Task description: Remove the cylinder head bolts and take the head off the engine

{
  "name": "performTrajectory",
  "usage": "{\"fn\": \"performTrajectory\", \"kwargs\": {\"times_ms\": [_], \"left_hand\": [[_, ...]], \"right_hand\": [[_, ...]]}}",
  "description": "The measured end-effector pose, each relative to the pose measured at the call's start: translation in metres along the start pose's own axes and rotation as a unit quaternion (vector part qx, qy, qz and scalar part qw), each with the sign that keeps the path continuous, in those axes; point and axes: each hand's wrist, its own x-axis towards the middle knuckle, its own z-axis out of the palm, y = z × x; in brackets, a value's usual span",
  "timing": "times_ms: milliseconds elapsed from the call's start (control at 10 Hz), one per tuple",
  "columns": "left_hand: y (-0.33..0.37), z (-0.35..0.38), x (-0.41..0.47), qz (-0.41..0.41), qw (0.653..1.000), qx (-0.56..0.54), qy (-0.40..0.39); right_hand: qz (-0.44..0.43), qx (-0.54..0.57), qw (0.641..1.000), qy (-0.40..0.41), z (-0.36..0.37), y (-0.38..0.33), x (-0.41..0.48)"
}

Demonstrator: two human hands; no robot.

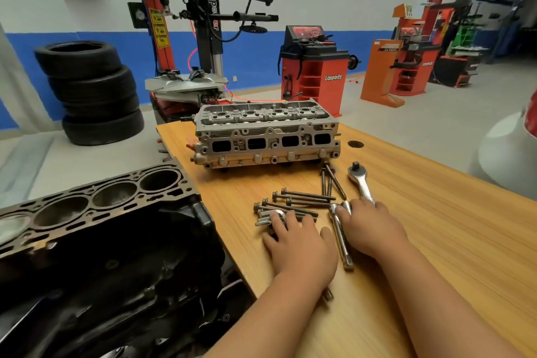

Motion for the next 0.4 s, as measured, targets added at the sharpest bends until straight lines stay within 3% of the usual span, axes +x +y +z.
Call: {"fn": "performTrajectory", "kwargs": {"times_ms": [200, 300, 400], "left_hand": [[0.019, -0.001, 0.015, -0.008, 0.997, -0.078, 0.019], [0.015, -0.006, 0.014, 0.012, 0.986, -0.159, 0.040], [-0.009, -0.009, -0.002, 0.083, 0.946, -0.300, 0.090]], "right_hand": [[-0.055, -0.073, 0.996, 0.023, 0.005, -0.014, -0.015], [-0.047, -0.001, 0.998, 0.048, -0.001, -0.017, -0.015], [-0.056, 0.182, 0.962, 0.195, -0.030, -0.018, -0.016]]}}
